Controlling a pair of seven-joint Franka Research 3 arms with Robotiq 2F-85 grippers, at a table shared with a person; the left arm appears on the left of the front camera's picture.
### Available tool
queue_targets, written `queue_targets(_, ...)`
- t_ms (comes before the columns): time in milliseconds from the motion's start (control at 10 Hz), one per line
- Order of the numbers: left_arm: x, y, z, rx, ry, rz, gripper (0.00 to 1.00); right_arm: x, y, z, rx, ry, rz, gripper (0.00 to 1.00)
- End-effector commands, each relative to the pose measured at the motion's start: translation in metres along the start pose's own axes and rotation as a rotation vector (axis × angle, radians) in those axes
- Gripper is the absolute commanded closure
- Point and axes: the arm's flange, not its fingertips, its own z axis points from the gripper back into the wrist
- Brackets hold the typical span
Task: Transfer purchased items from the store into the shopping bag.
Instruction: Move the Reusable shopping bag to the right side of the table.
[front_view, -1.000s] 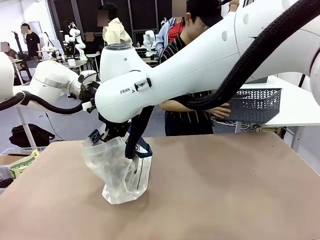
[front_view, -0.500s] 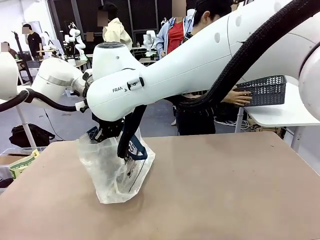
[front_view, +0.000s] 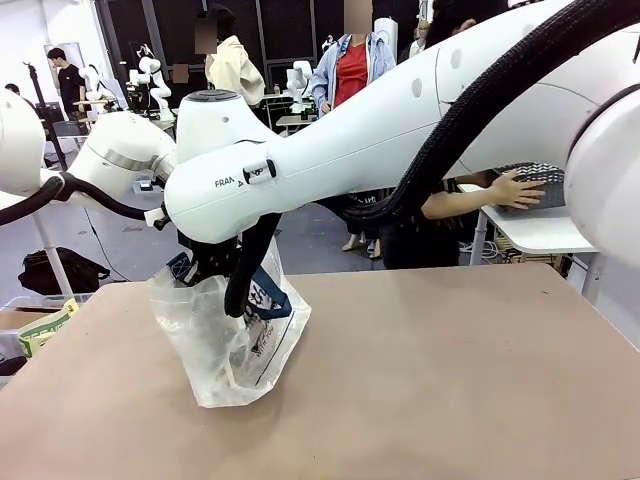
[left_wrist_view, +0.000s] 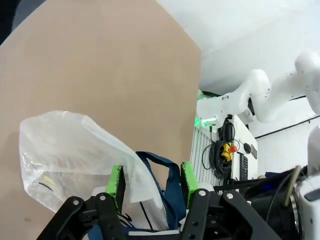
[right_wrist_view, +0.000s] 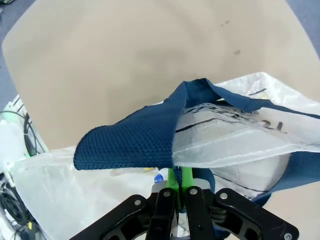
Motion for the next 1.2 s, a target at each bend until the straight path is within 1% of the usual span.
queue_targets(0, 0.013, 0.001, -0.004, 0.055, 0.019, 0.064, 0.43, 0.011, 0.008, -0.003, -0.027, -0.001, 0.031, 1.00)
queue_targets(100, 0.015, 0.002, -0.004, 0.088, 0.024, 0.095, 0.62, 0.011, 0.009, -0.003, -0.034, 0.001, 0.030, 1.00)
queue_targets(300, 0.016, 0.002, -0.003, 0.092, 0.024, 0.112, 0.99, 0.009, 0.010, -0.001, -0.035, -0.010, 0.031, 1.00)
queue_targets(600, 0.018, 0.002, -0.006, 0.116, 0.036, 0.127, 1.00, 0.002, 0.012, 0.004, -0.041, -0.038, 0.026, 1.00)
queue_targets(700, 0.019, 0.003, -0.006, 0.119, 0.043, 0.130, 1.00, 0.000, 0.011, 0.005, -0.039, -0.063, 0.008, 1.00)
queue_targets(1000, 0.020, 0.004, -0.007, 0.103, 0.056, 0.136, 1.00, -0.001, 0.010, 0.007, -0.053, -0.076, 0.005, 1.00)
queue_targets(1100, 0.020, 0.004, -0.008, 0.105, 0.058, 0.138, 1.00, -0.002, 0.010, 0.007, -0.056, -0.075, 0.008, 0.96)
